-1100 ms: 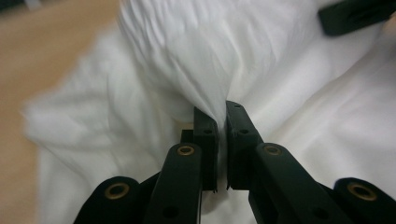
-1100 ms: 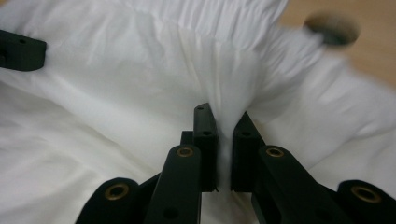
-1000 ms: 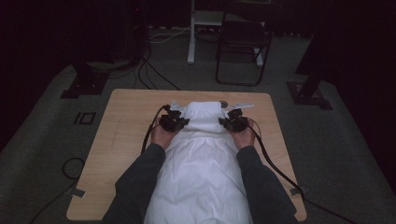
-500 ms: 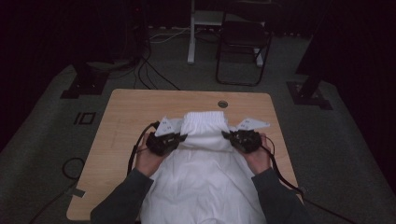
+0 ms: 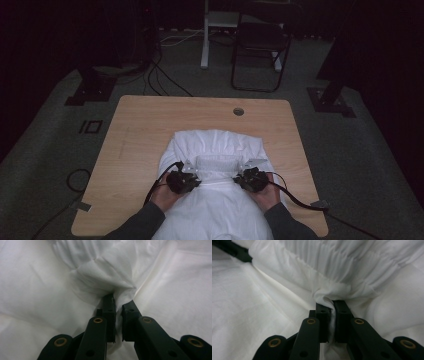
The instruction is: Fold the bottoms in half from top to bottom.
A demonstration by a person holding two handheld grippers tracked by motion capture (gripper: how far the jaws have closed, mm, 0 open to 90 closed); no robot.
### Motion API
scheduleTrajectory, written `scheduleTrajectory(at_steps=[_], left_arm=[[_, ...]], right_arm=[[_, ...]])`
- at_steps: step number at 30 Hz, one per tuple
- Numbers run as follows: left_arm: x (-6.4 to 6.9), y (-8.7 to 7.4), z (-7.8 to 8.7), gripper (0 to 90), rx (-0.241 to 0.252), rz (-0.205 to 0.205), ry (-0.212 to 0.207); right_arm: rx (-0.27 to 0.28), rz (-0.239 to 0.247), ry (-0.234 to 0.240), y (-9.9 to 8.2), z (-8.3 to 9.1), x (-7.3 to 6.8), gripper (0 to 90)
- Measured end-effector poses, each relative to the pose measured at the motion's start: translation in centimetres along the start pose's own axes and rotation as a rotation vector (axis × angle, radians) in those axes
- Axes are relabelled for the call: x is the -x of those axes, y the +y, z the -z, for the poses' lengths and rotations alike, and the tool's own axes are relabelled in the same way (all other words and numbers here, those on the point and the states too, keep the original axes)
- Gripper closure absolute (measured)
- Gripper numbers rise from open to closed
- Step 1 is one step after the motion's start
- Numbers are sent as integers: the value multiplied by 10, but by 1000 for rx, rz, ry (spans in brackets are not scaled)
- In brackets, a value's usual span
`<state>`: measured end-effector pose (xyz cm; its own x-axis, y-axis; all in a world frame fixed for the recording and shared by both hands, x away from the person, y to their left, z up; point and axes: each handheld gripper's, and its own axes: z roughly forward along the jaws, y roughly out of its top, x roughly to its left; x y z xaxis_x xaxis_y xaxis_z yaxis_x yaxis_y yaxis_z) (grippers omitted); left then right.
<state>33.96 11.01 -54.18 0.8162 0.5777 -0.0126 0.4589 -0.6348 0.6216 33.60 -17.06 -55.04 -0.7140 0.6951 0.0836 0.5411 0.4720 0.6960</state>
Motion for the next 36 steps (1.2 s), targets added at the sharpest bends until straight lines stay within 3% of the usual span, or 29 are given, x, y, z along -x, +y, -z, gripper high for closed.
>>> scheduleTrajectory(at_steps=[2,6,8,14,17,23,26,29,31,32,33,36], left_arm=[[-7,5,-2,837,-10,-16,10],[-27,19,-9,830,-33,-51,69],[-35,25,-13,827,-33,-50,86],[-55,46,-28,827,-33,-21,162],[-60,52,-34,826,-19,-13,187],[-75,58,-42,825,18,31,220],[-79,61,-42,827,10,43,219],[-77,65,-33,847,26,45,216],[-77,70,-18,850,85,63,206],[-77,70,-18,850,85,63,206],[-74,77,1,852,153,77,196],[-65,91,31,856,243,57,197]], right_arm=[[-1,-28,20,2,-2,4,834],[17,-80,43,9,-12,14,829],[24,-93,43,14,-17,21,828],[12,-62,-48,42,-36,43,826],[14,-76,-82,55,-45,60,824],[24,-140,-85,69,-57,78,823],[26,-135,-70,74,-58,83,831],[57,-133,-63,77,-48,82,842],[93,-116,-66,80,-35,81,845],[117,-106,-71,84,-25,80,848],[140,-92,-78,88,-15,79,849],[202,-74,-86,97,10,77,853]])
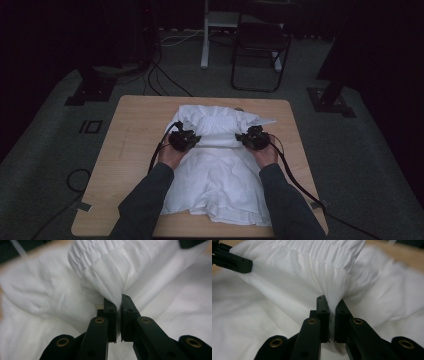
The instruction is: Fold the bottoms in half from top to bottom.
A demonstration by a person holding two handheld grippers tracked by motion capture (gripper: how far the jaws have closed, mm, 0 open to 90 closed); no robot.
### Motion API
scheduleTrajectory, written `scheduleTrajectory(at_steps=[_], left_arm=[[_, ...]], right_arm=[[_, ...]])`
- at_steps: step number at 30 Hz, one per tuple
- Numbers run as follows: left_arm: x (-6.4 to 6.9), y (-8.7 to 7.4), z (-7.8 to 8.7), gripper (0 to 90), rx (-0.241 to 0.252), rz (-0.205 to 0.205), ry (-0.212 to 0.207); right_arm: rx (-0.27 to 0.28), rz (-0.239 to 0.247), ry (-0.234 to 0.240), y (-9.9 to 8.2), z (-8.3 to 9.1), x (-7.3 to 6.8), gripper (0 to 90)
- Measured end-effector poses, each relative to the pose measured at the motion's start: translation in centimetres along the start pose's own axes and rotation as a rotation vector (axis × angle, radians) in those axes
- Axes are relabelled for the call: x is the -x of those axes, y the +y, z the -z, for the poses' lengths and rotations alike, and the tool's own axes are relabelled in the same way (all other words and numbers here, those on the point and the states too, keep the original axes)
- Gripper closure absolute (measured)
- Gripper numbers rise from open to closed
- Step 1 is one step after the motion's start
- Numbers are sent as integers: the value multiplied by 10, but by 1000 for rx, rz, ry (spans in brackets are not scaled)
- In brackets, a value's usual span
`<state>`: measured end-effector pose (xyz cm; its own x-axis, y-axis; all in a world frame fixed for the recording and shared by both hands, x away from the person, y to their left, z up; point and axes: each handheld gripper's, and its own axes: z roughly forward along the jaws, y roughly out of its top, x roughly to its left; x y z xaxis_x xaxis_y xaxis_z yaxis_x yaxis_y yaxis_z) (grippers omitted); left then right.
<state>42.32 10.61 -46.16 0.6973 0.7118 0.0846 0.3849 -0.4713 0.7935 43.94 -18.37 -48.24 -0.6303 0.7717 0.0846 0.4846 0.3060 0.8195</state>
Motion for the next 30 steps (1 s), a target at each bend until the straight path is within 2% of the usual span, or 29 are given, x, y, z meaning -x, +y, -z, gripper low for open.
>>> scheduleTrajectory(at_steps=[4,6,8,11,16,20,22,24,26,28,30], left_arm=[[15,16,34,859,119,-15,-1],[23,16,43,860,127,-37,-8],[28,11,44,859,112,-42,-19],[33,-7,37,855,54,-43,-34],[39,-48,16,852,-40,7,-90],[48,-78,-5,841,-145,6,-119],[49,-87,-15,788,-200,11,-131],[50,-86,-15,690,-204,12,-137],[53,-80,-9,605,-191,-5,-125],[52,-73,4,559,-141,-3,-124],[47,-66,16,531,-93,12,-123]], right_arm=[[112,52,-20,16,39,-8,857],[140,65,-18,17,55,-13,857],[128,84,-17,11,64,-20,857],[67,89,0,-8,59,-28,856],[-37,71,36,-50,37,-36,854],[-120,38,52,-79,19,-39,854],[-156,27,54,-90,11,-40,850],[-169,8,64,-96,6,-39,814],[-162,-14,63,-94,9,-38,669],[-143,-29,81,-90,15,-35,548],[-114,-42,122,-84,26,-32,486]])
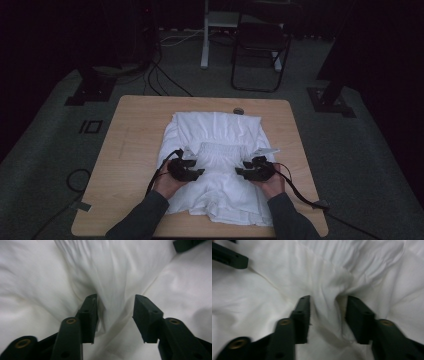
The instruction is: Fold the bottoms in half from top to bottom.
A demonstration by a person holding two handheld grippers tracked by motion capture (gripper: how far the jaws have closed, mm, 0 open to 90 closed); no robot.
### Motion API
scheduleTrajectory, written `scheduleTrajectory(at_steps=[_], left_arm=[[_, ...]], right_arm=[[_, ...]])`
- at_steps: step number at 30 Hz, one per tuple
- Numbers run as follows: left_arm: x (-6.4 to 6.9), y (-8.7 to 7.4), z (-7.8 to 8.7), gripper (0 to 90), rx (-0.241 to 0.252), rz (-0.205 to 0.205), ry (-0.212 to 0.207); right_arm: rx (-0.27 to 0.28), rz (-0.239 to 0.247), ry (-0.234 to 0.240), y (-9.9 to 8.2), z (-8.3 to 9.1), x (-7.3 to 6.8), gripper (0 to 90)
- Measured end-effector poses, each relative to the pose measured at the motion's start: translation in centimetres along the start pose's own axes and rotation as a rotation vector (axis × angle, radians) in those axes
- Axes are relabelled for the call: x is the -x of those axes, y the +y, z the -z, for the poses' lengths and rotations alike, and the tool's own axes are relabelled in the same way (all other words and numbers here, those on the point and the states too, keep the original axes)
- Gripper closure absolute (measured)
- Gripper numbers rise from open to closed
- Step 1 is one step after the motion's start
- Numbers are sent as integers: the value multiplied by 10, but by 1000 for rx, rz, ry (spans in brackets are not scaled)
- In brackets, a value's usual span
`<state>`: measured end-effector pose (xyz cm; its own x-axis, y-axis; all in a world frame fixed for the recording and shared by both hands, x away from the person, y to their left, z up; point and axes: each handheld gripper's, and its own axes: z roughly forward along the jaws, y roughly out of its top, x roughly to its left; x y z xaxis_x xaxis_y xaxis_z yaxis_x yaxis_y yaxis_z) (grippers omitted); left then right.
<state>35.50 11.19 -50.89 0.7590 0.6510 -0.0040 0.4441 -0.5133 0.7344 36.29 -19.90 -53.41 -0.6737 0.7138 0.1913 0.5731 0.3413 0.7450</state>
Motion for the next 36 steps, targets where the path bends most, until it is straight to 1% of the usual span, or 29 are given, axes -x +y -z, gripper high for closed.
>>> scheduleTrajectory(at_steps=[1,2,3,4,5,6,7,8,9,10,11,12,13,16,17,19,21,22,23,24,27,29,30,31,32,33,34,36], left_arm=[[-3,3,7,532,29,13,0],[-7,6,12,550,58,30,11],[-12,10,17,595,78,42,33],[-17,12,18,680,81,61,43],[-21,14,18,760,82,73,50],[-25,17,16,842,85,90,65],[-28,19,11,897,79,106,79],[-32,21,5,900,61,115,85],[-35,22,-4,900,36,120,96],[-37,23,-11,900,16,122,102],[-39,23,-19,900,-15,127,111],[-41,22,-29,900,-44,130,109],[-42,22,-34,900,-59,131,105],[-43,19,-52,899,-98,137,113],[-44,18,-56,898,-105,134,115],[-43,17,-58,875,-98,128,114],[-39,18,-55,843,-79,129,114],[-35,17,-51,831,-66,118,106],[-32,17,-48,823,-60,109,101],[-28,16,-44,813,-52,96,90],[-16,10,-35,805,-23,52,43],[-9,5,-30,801,-5,21,-8],[-9,5,-30,800,-5,21,-8],[1,0,-25,800,1,-33,-54],[4,-3,-23,789,4,-54,-68],[5,-4,-21,787,8,-62,-79],[6,-5,-19,776,16,-67,-79],[3,-5,-18,757,24,-50,-70]], right_arm=[[19,0,4,2,5,1,479],[46,-5,10,4,11,2,478],[74,-18,13,6,17,4,482],[103,-37,8,9,23,7,561],[115,-57,-3,12,26,10,657],[117,-69,-11,14,27,12,758],[109,-85,-27,16,26,14,812],[94,-88,-50,19,23,15,856],[73,-83,-83,22,19,15,866],[46,-84,-126,25,11,18,881],[29,-90,-141,26,5,20,888],[8,-102,-155,26,-2,24,891],[-15,-107,-177,26,-11,28,892],[-44,-118,-188,26,-25,35,888],[-44,-125,-186,26,-28,37,876],[-21,-124,-146,27,-32,41,833],[4,-130,-108,26,-31,43,822],[17,-129,-89,25,-29,43,819],[42,-122,-59,23,-25,41,810],[55,-119,-43,22,-23,40,802],[100,-86,20,15,-12,34,782],[111,-66,55,11,-6,30,764],[111,-66,55,11,-6,30,764],[118,-55,65,9,-3,28,754],[130,-26,77,5,6,24,714],[139,-10,68,4,10,23,696],[151,-4,53,3,15,22,683],[184,-3,9,4,25,24,662]])
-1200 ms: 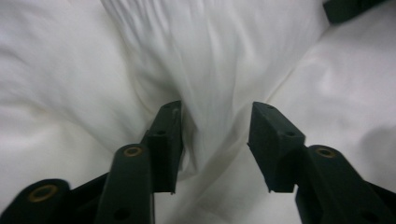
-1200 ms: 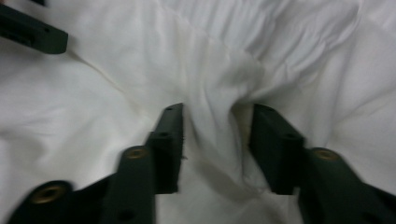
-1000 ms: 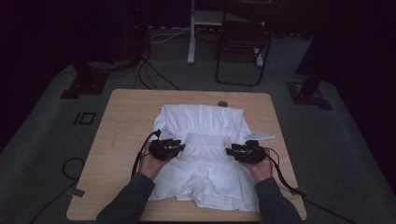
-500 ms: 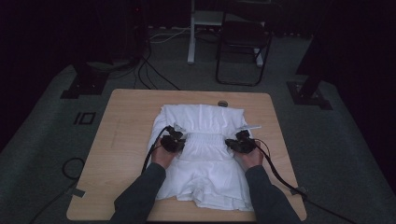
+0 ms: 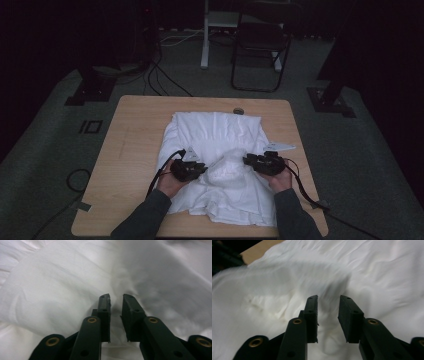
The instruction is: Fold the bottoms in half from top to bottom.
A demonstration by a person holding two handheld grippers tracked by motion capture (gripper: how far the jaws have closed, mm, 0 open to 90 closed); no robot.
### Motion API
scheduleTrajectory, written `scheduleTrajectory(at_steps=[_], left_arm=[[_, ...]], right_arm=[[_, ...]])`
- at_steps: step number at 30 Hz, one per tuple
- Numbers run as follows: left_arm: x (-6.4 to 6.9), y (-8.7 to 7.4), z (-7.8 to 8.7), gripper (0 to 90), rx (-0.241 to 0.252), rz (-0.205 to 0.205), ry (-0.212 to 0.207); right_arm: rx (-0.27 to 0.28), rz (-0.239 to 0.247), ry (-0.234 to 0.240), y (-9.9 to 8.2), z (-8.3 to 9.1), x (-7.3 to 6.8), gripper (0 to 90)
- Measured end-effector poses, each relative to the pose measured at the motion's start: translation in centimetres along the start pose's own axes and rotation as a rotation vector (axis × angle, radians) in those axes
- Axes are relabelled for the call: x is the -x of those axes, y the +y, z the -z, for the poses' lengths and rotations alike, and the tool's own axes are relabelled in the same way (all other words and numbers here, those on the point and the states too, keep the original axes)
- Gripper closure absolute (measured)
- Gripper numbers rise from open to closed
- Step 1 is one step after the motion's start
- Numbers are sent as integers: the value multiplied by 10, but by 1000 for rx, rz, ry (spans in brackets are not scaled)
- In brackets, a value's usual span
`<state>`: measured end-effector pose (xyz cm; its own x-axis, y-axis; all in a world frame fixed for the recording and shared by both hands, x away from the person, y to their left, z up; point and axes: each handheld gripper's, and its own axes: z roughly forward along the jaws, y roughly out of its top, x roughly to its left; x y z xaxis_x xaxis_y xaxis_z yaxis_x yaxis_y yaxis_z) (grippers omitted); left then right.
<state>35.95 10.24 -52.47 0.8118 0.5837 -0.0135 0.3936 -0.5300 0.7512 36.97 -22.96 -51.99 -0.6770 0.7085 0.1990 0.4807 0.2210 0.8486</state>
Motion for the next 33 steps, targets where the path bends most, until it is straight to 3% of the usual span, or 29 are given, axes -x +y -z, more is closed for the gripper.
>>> scheduleTrajectory(at_steps=[3,6,9,10,11,12,13,15,20,24,29,31,33], left_arm=[[-5,2,-4,744,-11,19,21],[-5,1,-10,732,-19,19,13],[-1,1,-13,730,-28,8,3],[1,-1,-15,730,-39,0,-5],[1,-1,-15,730,-39,0,-5],[1,-3,-15,730,-47,-2,-8],[1,-3,-15,730,-47,-2,-8],[0,-6,-12,730,-47,1,-7],[1,-8,-6,723,-28,14,-6],[7,-8,-5,716,-19,-8,-27],[18,-12,-5,719,-82,-58,-87],[18,-13,0,711,-69,-61,-78],[12,-9,6,662,-33,-45,-32]], right_arm=[[58,-37,-67,7,10,6,657],[64,-73,-116,15,8,12,647],[42,-77,-127,18,0,17,652],[-13,-76,-123,19,-15,21,656],[-13,-76,-123,19,-15,21,656],[-65,-70,-109,17,-27,22,666],[-65,-70,-109,17,-27,22,666],[-120,-49,-66,11,-36,12,694],[-138,-26,-1,-2,-23,-11,709],[-151,-11,41,-10,-14,-25,709],[-214,-3,91,-24,-5,-38,712],[-233,10,104,-26,-2,-40,694],[-206,20,88,-24,3,-40,657]])
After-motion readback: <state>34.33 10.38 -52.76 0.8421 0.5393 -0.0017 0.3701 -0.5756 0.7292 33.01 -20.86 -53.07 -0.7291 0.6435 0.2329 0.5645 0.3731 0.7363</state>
